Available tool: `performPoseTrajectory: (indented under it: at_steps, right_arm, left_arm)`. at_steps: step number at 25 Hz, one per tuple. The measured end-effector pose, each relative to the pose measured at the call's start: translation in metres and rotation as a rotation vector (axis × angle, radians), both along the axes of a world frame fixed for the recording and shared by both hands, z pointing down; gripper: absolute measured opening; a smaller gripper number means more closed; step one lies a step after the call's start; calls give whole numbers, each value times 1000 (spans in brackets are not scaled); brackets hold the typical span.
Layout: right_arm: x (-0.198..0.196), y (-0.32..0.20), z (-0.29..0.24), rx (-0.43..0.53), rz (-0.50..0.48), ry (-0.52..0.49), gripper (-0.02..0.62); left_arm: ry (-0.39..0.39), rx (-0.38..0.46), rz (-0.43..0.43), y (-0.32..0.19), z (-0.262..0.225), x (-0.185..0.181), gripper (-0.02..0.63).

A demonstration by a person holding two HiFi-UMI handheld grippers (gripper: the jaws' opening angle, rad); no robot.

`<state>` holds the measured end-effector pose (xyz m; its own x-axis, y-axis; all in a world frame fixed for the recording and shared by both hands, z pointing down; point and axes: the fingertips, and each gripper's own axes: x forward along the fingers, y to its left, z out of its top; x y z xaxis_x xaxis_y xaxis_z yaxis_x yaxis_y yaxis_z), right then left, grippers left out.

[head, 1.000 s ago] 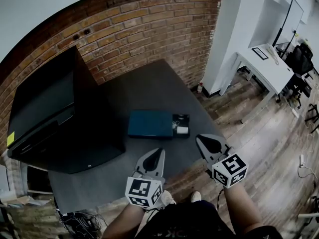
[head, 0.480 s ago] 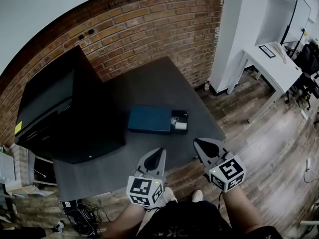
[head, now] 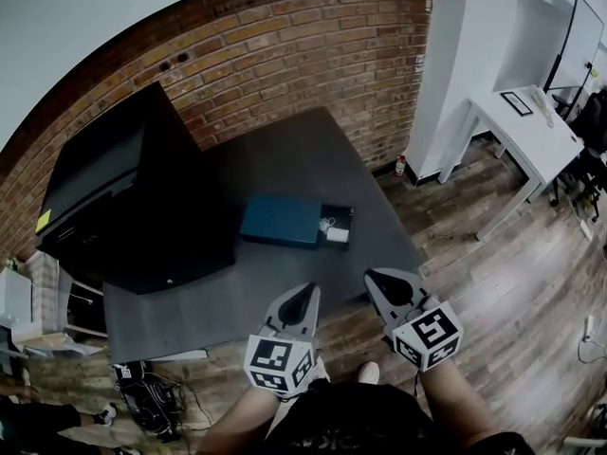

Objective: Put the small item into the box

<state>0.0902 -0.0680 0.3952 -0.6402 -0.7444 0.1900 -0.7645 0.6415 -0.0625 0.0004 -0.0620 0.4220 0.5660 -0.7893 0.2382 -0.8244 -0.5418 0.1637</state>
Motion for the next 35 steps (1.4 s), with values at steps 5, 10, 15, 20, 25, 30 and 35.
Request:
performPoseTrajectory:
  at_steps: [5, 10, 15, 20, 25, 30, 35]
  right_arm:
    - [9, 7, 5, -6, -19, -14, 18]
    - [12, 8, 7, -7, -45, -25, 18]
    - [11, 7, 8, -9, -61, -31, 18]
    - [13, 8, 10, -9, -68, -33, 18]
    - [16, 8, 10, -13, -65, -32, 18]
    - [20, 7, 11, -12, -67, -33, 18]
    - [22, 6, 12, -13, -68, -32, 18]
  left_arm:
    - [-14, 11, -6, 9, -3, 11, 34]
    - [-23, 15, -32, 12, -6, 14, 34]
    - [-25, 7, -48, 13, -3, 13, 34]
    - [-26, 3, -54, 13, -1, 15, 34]
    - [-26, 3, -49, 13, -1, 19, 34]
    - [-29, 5, -45, 11, -2, 23, 34]
    - [-34, 2, -41, 10, -2, 26, 34]
